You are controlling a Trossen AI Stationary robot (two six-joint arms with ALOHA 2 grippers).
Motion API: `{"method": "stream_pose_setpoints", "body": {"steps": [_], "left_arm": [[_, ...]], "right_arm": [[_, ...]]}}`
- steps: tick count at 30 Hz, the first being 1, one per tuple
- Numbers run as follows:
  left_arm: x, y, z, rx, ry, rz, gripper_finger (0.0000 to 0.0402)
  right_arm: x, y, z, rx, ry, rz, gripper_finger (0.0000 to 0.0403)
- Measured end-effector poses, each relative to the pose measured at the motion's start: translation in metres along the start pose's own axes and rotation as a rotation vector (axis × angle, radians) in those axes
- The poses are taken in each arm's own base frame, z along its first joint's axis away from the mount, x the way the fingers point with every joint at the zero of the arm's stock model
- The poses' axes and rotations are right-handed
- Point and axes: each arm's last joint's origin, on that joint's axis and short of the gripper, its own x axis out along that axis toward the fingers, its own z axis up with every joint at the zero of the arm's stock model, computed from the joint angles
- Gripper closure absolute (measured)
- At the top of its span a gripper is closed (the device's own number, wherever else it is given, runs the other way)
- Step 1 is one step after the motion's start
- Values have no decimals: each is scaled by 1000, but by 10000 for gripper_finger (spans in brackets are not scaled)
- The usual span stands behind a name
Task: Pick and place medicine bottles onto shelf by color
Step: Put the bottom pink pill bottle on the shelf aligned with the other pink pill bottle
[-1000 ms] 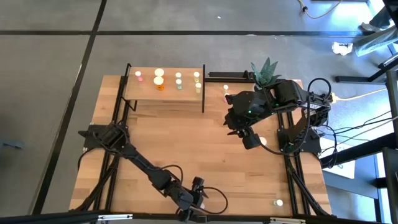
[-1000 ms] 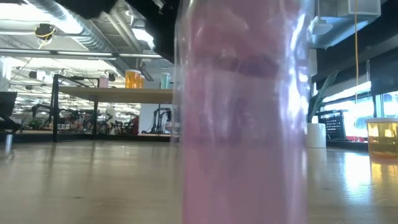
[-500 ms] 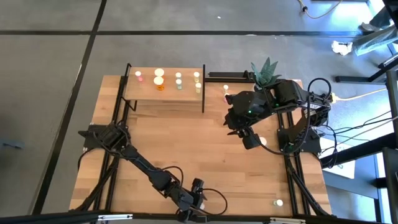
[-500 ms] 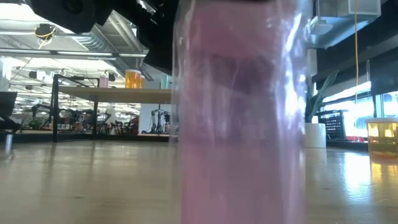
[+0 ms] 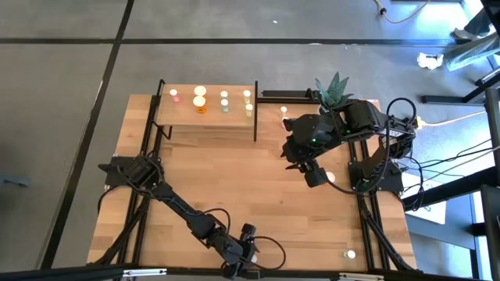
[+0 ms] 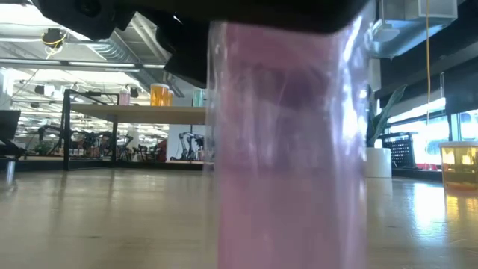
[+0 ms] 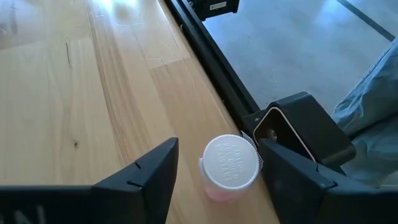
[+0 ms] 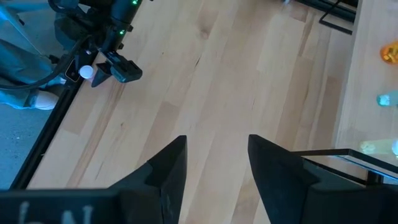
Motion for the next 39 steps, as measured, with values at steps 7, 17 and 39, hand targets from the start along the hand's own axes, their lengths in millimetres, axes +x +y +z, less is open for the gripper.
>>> {"method": "stream_pose_setpoints", "body": {"steps": [7,17,39], "left_arm": [[0,0,0,0,0,-1,218],[0,-1,0,-7,0,-2,260],[-9,1,8,-42,-10,0,288]], "right_arm": [[0,0,0,0,-1,1,231],[0,4,2,-25,-38,144,231],[0,5,2,-24,-40,156,231]]}}
